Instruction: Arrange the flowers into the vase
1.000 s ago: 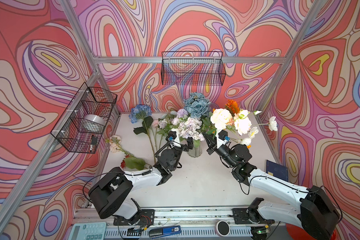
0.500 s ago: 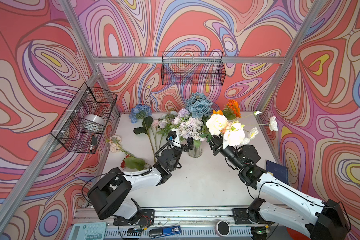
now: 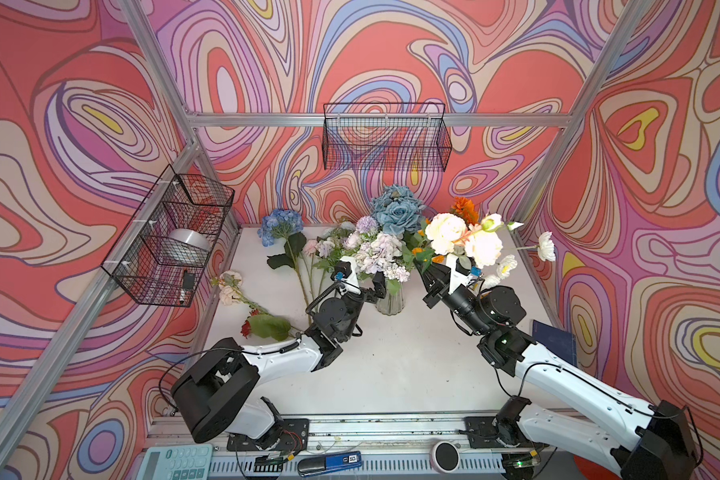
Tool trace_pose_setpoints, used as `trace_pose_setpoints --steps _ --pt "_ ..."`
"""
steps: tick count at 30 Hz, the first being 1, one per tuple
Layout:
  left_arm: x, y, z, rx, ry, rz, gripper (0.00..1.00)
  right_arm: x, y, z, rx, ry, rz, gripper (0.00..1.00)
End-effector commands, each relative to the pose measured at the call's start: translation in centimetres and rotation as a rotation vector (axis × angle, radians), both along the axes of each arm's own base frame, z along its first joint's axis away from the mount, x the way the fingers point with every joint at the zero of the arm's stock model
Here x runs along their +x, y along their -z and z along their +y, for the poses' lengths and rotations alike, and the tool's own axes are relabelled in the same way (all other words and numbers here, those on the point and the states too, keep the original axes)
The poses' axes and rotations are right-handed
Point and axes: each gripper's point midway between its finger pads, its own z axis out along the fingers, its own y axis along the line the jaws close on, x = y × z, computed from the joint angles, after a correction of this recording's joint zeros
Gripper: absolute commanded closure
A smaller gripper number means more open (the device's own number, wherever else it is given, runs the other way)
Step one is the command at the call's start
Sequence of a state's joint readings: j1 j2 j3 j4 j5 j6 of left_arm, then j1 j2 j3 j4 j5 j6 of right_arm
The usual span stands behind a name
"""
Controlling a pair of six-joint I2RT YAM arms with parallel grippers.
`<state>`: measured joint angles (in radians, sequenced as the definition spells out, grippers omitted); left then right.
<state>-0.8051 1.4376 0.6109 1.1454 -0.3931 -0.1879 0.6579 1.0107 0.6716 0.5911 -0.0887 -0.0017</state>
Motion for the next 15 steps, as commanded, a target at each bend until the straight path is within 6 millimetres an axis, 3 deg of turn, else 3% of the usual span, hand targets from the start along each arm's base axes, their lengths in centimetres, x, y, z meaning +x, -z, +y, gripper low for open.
trace_pose_setpoints --steps 1,6,15 --pt "-0.2 -1.0 0.4 -0.028 -0.003 -0.019 0.08 1.2 2.5 0.5 -0.063 0.031 0.049 1.0" --pt "0.0 -0.6 0.1 -0.025 0.004 -0.01 0.09 2.7 6.4 0.9 -0.163 0.074 0.127 1.0" --pt "-0.1 -0.7 0.1 -0.023 0.008 -0.012 0.09 4.0 8.1 0.8 -0.285 0.125 0.21 1.0"
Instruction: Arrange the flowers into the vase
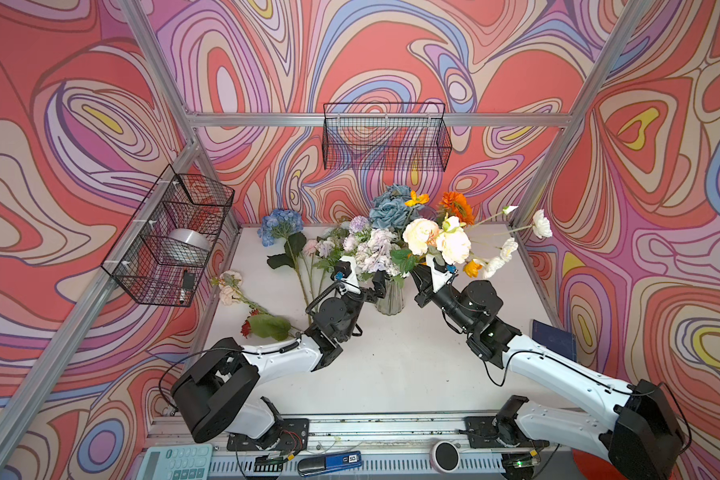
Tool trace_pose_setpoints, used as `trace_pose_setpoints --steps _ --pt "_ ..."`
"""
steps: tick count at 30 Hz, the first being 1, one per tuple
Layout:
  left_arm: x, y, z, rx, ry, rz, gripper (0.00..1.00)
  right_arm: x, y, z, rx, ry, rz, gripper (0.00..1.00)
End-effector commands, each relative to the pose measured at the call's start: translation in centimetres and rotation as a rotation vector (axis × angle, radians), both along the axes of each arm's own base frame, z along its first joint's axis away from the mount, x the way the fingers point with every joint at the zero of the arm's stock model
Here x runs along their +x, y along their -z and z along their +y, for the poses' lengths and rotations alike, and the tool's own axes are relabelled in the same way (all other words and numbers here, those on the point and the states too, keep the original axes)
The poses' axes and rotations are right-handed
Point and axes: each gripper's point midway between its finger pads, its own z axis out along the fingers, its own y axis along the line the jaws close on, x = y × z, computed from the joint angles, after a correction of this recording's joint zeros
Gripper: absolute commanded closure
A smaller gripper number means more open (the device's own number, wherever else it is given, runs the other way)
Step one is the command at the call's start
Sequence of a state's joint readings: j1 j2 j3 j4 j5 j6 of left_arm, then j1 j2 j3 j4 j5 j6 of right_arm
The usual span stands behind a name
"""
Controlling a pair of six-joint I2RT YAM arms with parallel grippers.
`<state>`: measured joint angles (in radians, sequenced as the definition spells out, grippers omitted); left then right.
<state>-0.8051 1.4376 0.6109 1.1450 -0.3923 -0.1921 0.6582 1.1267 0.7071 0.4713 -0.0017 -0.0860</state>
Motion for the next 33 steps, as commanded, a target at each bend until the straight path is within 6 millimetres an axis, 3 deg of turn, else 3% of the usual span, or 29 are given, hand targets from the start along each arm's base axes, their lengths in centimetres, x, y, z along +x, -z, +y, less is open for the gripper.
trace_pose_setpoints --steps 1,7,16,19,27,33 --pt "-0.1 -0.7 0.1 -0.018 0.007 -0.014 0.09 0.7 2.7 0.0 -0.114 0.035 0.109 1.0" --pt "-0.2 -1.0 -0.1 -0.019 0.02 -0.023 0.09 1.3 2.2 0.4 -0.138 0.039 0.15 1.0" --pt "-0.1 -1.1 0.5 -0.003 -0.017 -0.033 0.09 0.5 -2.0 1.3 -0.082 -0.013 0.156 1.0" --pt "0.3 -1.1 0.8 0.019 -0.035 -0.039 0.08 -0.4 -2.5 1.9 -0.098 -0.029 0.126 0.91" --pt "0.9 -1.7 2.0 0.014 -0.059 -0.05 0.07 -1.6 -2.8 3.5 -0.143 -0.039 0.09 0.94" --pt "1.1 -1.8 2.6 0.004 -0.058 -0.045 0.07 -0.6 -0.4 3.9 -0.235 0.034 0.085 0.91"
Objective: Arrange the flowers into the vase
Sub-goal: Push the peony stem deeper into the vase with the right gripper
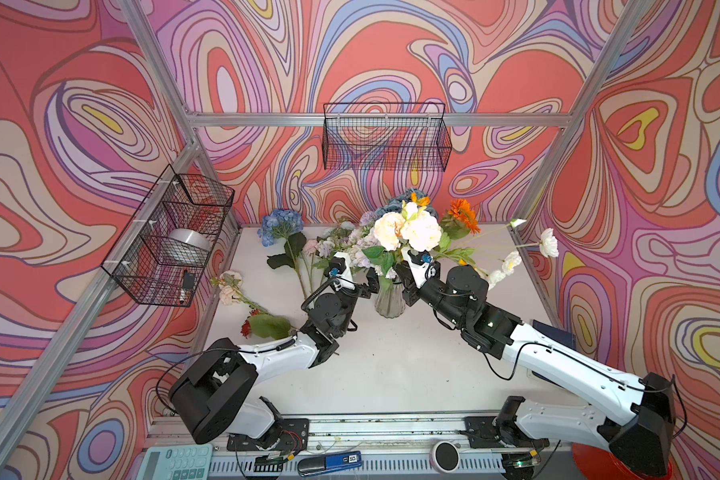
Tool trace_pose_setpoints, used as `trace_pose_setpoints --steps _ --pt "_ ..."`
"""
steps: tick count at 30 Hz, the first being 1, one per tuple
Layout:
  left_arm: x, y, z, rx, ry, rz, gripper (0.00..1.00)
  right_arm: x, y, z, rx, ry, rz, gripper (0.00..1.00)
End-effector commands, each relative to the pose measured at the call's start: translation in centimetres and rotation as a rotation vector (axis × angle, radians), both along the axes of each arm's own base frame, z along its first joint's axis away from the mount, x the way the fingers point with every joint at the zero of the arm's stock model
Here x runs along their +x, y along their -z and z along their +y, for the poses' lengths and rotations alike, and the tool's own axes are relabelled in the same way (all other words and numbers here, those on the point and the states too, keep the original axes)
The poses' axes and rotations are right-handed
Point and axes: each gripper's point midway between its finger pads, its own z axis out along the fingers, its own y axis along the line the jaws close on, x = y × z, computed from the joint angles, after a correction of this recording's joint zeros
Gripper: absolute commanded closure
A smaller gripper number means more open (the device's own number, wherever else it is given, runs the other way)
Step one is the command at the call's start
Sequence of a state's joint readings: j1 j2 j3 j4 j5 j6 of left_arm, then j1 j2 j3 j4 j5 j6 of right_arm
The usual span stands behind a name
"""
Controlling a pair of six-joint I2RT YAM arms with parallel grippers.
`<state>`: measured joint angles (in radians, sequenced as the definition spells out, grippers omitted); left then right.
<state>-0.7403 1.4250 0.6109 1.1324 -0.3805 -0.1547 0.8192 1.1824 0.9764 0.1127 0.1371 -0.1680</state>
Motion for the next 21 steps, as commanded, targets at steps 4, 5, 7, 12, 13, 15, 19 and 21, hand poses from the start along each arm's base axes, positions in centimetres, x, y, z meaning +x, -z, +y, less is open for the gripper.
trace_pose_setpoints --steps 4,5,7,12,13,15,19,21 --pt "-0.5 -1.4 0.4 -0.032 0.018 -0.029 0.07 1.6 3.0 -0.9 -0.079 0.11 0.024 0.88" --pt "-0.6 -1.4 0.4 -0.033 0.019 -0.028 0.07 1.7 3.2 -1.0 -0.091 0.12 0.022 0.83" --pt "-0.6 -1.5 0.5 -0.037 0.019 -0.03 0.07 1.6 3.6 -1.0 -0.098 0.115 0.039 0.73" --pt "-0.9 -1.7 0.8 -0.045 0.019 -0.035 0.08 0.7 2.9 -1.2 -0.051 0.087 0.053 0.66" --pt "-1.0 -1.7 0.8 -0.047 0.019 -0.037 0.08 0.4 2.5 -1.4 -0.039 0.083 0.054 0.66" --pt "-1.1 -1.8 1.0 -0.045 0.017 -0.039 0.08 -0.2 1.7 -1.7 -0.016 0.073 0.052 0.65" --pt "-1.3 -2.0 1.1 -0.044 0.015 -0.044 0.07 -1.5 -0.2 -2.0 0.042 0.029 0.04 0.62" --pt "-1.3 -2.0 1.2 -0.044 0.012 -0.045 0.07 -2.1 -1.1 -1.9 0.072 -0.001 0.034 0.61"
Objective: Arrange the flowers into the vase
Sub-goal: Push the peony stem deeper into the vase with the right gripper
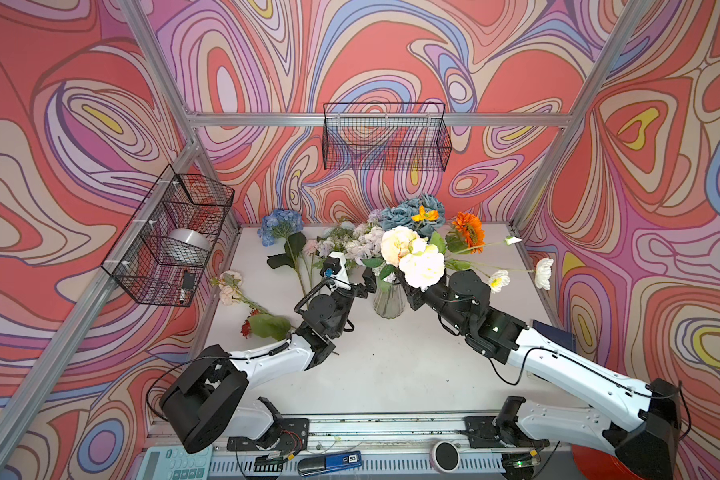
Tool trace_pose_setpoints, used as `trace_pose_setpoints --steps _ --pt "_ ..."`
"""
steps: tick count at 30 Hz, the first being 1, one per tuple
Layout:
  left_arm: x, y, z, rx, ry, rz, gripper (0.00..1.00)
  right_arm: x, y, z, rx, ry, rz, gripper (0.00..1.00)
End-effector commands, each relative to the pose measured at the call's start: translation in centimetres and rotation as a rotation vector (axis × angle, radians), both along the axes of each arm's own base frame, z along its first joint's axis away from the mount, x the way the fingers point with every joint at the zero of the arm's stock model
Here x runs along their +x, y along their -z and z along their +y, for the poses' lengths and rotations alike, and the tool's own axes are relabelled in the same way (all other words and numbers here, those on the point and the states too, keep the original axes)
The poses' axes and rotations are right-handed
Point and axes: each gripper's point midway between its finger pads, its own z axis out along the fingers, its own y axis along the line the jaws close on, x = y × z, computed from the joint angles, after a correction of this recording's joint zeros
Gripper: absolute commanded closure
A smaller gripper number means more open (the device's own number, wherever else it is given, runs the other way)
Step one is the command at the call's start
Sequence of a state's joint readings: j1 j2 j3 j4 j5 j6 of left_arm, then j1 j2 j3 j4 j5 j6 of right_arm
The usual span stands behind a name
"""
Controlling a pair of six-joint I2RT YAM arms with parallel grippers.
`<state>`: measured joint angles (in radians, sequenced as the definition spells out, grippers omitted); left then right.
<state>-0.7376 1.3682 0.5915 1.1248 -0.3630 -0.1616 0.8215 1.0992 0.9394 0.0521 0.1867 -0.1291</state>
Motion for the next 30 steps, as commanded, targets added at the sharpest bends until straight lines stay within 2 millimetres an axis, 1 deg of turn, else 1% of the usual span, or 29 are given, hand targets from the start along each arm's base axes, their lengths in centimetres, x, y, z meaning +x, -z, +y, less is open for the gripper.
trace_pose_setpoints --steps 1,7,9,11,14,18,23,25,27,30 --pt "-0.5 -0.7 0.7 -0.02 -0.004 -0.02 0.07 -1.4 -1.7 0.4 0.073 -0.067 -0.003 0.61" --pt "-0.6 -0.6 1.0 -0.021 -0.009 -0.018 0.07 -2.0 -4.2 1.5 0.133 -0.138 -0.032 0.61" --pt "-0.7 -0.6 1.1 -0.021 -0.013 -0.019 0.07 -1.9 -4.5 1.9 0.141 -0.152 -0.033 0.63" --pt "-0.8 -0.5 1.1 -0.02 -0.012 -0.017 0.07 -1.9 -4.7 2.4 0.151 -0.167 -0.029 0.68" --pt "-0.7 -0.4 1.3 -0.018 -0.018 -0.015 0.07 -1.6 -4.2 3.1 0.153 -0.179 -0.015 0.75" --pt "-0.8 -0.3 1.4 -0.019 -0.02 -0.014 0.08 -0.6 -2.6 3.6 0.125 -0.158 0.006 0.84" --pt "-0.8 -0.2 1.4 -0.018 -0.023 -0.014 0.07 0.5 -1.0 2.7 0.092 -0.078 -0.011 0.94" --pt "-0.7 -0.2 1.4 -0.014 -0.023 -0.015 0.07 1.1 -0.6 2.0 0.101 -0.023 -0.017 0.99" --pt "-0.7 -0.2 1.3 -0.012 -0.021 -0.016 0.07 1.5 0.0 1.6 0.089 0.011 -0.011 1.0" --pt "-0.6 -0.2 1.2 -0.01 -0.018 -0.017 0.07 2.0 1.2 1.9 0.064 0.024 0.033 1.0"
